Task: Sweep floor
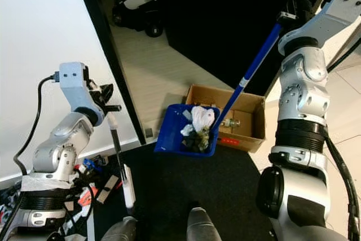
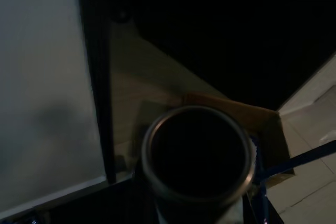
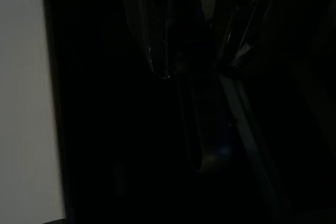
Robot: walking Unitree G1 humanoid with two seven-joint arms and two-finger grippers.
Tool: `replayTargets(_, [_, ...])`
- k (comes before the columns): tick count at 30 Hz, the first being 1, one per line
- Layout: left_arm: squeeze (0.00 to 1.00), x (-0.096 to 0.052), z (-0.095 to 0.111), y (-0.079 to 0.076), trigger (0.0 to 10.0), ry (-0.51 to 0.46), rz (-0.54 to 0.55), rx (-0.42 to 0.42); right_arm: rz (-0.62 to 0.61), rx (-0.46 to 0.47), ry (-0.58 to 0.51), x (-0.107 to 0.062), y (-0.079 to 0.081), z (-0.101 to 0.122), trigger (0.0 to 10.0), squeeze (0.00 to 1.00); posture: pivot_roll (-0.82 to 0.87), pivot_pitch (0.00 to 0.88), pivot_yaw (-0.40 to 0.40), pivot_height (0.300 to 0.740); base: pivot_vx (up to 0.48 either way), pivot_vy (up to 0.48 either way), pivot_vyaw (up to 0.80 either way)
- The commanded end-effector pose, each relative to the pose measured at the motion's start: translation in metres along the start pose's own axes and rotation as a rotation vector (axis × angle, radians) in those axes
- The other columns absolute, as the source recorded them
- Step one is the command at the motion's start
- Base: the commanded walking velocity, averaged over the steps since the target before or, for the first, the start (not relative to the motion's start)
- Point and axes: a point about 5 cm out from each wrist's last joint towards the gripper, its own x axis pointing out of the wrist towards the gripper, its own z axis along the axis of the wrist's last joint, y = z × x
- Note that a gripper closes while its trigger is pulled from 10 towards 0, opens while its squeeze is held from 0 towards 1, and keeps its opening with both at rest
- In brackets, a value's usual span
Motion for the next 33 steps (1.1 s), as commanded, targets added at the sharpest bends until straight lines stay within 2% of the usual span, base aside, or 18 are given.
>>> replayTargets(1, [0.00,0.0027,0.0051,-0.0035,10.0,-0.030,-0.004,0.006,-0.004,0.019,-0.064,0.0028,-0.0009,0.0120,10.0,0.00,-0.03,0.065,0.034,0.740,0.000,0.000,-0.80])
replayTargets(29, [0.00,0.0054,0.0021,-0.0013,10.0,-0.022,0.010,-0.012,-0.001,0.021,-0.059,0.0029,-0.0013,0.0098,10.0,0.00,-0.03,0.064,0.038,0.740,0.000,0.000,-0.80])
replayTargets(33, [0.00,0.0060,0.0015,0.0013,10.0,-0.018,0.033,-0.009,0.010,0.008,-0.045,0.0033,0.0003,0.0066,10.0,0.00,-0.03,0.062,0.039,0.740,0.000,0.000,-0.12])
